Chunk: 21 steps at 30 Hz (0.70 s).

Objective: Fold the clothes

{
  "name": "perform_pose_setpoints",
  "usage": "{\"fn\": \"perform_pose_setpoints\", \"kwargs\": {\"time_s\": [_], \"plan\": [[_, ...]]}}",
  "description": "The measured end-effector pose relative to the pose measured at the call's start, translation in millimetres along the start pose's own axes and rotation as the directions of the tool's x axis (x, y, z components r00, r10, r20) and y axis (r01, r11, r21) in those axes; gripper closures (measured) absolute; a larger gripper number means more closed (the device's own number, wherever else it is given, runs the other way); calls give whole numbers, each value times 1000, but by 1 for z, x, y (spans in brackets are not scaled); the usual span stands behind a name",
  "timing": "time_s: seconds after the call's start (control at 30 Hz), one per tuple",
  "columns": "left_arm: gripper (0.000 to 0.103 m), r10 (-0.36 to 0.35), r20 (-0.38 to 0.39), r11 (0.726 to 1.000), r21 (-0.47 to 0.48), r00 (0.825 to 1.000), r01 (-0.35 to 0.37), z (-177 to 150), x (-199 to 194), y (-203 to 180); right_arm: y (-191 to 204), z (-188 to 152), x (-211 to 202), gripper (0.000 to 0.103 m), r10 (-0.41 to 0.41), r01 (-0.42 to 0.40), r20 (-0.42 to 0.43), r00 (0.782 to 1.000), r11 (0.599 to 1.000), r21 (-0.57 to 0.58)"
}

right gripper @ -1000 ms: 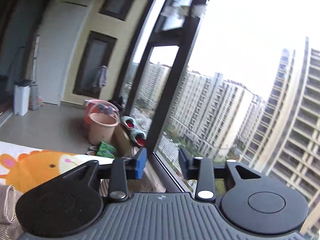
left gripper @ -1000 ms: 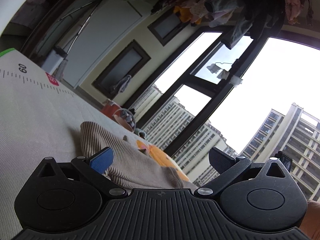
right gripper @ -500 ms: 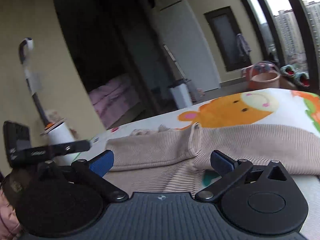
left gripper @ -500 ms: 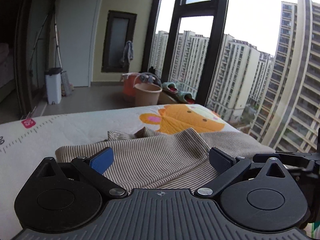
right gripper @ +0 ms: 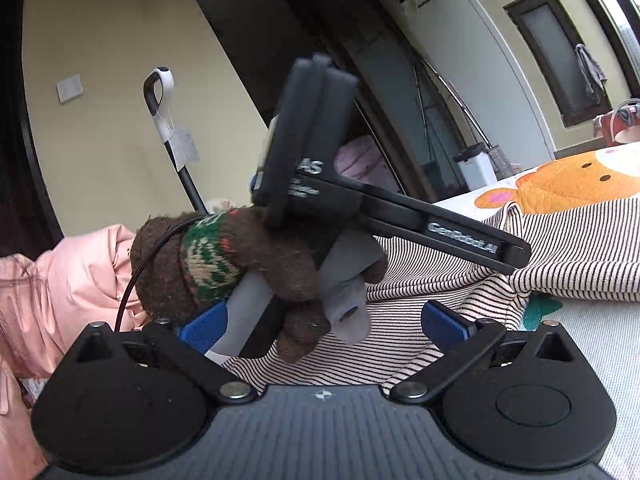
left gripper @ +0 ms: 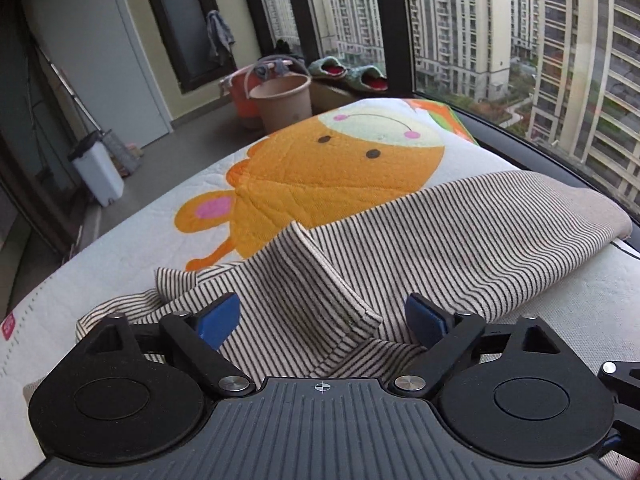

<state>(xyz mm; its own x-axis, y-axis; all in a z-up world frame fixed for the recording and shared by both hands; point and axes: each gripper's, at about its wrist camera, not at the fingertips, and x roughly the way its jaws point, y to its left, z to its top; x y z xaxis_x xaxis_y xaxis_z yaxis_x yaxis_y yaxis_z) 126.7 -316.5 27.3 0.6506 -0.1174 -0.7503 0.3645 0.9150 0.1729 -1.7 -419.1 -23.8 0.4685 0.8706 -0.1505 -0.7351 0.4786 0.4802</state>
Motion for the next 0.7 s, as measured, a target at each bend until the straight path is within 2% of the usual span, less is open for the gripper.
{"fn": "perform_pose_setpoints", "kwargs": {"time_s": [0.07,0.13,0.27,0.4,0.53,0.63,0.7], "plan": [[45,-48,-25,998,-38,999,47,2,7,9,-1,0,-2,0,7,-7,11,1000,1000,-10],[58,-79,-21,996,-41,997,78,4,4,12,-3,0,-5,0,13,-13,33,999,1000,0],[74,-81,11,993,-88,997,82,14,-16,21,-7,0,-13,0,30,-32,64,997,999,30],[79,4,90,991,-133,996,8,25,-50,47,-10,3,-20,0,35,-39,87,996,998,40],[81,110,163,984,-158,980,-84,33,-92,82,-14,5,-21,0,32,-37,93,995,998,51],[81,210,203,969,-174,956,-176,29,-125,117,-17,5,-23,0,30,-36,92,995,997,65],[83,315,216,940,-206,924,-272,19,-149,148,-20,6,-24,0,26,-34,91,995,996,81]]}}
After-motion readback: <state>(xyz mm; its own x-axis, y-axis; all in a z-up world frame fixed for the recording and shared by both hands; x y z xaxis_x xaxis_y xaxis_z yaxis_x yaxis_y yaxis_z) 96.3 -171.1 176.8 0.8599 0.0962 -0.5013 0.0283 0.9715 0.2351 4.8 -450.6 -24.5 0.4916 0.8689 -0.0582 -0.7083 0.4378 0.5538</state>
